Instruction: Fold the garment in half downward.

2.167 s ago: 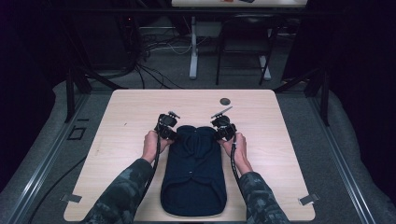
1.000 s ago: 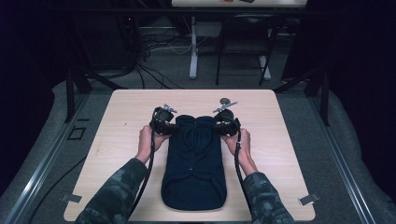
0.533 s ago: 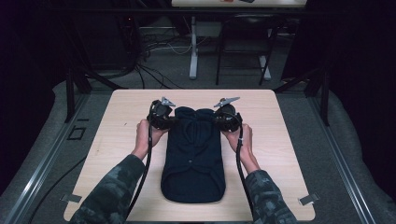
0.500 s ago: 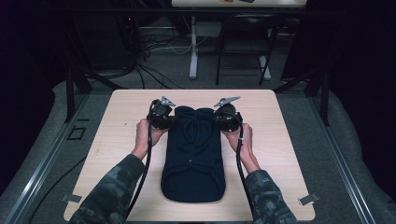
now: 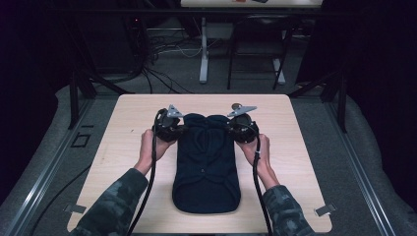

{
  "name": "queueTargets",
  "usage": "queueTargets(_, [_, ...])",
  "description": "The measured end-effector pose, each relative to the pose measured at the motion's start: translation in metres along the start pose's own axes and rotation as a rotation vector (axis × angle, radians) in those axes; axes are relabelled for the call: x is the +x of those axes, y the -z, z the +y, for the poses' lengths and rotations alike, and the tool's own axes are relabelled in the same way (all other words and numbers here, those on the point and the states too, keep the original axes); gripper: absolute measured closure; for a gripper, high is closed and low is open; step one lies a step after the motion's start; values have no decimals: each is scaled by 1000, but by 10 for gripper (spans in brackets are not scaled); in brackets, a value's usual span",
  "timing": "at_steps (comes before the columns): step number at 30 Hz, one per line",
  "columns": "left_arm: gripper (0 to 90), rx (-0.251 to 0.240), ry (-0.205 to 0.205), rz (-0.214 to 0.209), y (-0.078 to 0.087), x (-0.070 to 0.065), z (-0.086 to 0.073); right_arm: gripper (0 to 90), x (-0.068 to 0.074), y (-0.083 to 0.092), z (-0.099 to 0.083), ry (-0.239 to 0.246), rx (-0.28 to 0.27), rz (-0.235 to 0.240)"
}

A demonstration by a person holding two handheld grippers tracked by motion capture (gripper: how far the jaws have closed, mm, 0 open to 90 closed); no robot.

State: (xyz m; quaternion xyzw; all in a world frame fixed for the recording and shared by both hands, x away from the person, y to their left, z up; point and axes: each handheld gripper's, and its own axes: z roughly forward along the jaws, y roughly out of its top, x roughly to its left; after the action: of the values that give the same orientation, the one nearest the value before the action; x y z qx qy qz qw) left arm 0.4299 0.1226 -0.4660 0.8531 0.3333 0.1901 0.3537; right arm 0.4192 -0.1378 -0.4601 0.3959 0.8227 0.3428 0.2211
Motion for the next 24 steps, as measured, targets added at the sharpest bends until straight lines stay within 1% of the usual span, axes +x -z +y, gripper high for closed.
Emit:
queueTargets(1, [848, 0, 0, 0, 0, 0, 0, 868, 2, 1, -2, 7, 0, -2])
queueTargets(2, [848, -1, -4, -6, 2, -2, -5, 868, 3, 1, -5, 11, -5, 0])
queueTargets(3, [849, -1, -4, -6, 2, -2, -5, 868, 5, 2, -6, 15, -5, 0])
queueTargets(5, [849, -4, -8, 2, 2, -3, -9, 868, 6, 2, -7, 16, -3, 1])
queueTargets(6, [849, 0, -5, 2, 2, -1, -10, 869, 7, 2, -8, 26, -6, -1])
queueTargets(8, [850, -2, -1, 3, 2, 0, -11, 869, 8, 1, -8, 27, -8, -3])
queueTargets(9, [850, -3, -4, 11, 2, 0, -10, 869, 10, 0, -7, 29, -17, -8])
queueTargets(10, [850, -5, -7, 18, 2, 1, -9, 869, 10, 1, -5, 38, -12, -11])
queueTargets(12, [850, -15, -6, 22, 3, 2, -6, 869, 10, 1, -3, 37, -19, -17])
queueTargets(13, [850, -16, -5, 22, 3, 2, -4, 869, 9, 2, -2, 44, -22, -22])
queueTargets(14, [850, -24, -11, 33, 4, 3, -2, 869, 10, 2, -1, 40, -29, -29])
queueTargets(16, [850, -27, -21, 41, 4, 3, 3, 869, 8, 2, 2, 45, -33, -38])
queueTargets(17, [850, -36, -25, 51, 5, 3, 5, 869, 8, 3, 3, 52, -36, -50])
queueTargets(18, [850, -39, -31, 55, 6, 4, 9, 869, 7, 3, 5, 47, -45, -56])
queueTargets(19, [851, -39, -31, 55, 6, 4, 9, 869, 7, 3, 5, 47, -45, -56])
queueTargets(20, [850, -70, -36, 73, 9, 6, 16, 869, 6, 5, 10, 49, -66, -77])
queueTargets(21, [851, -83, -38, 76, 13, 7, 21, 869, 6, 7, 13, 53, -80, -88])
queueTargets(23, [851, -114, -60, 94, 21, 5, 26, 870, 5, 13, 18, 56, -121, -103])
queueTargets(24, [852, -114, -60, 94, 21, 5, 26, 870, 5, 13, 18, 56, -121, -103])
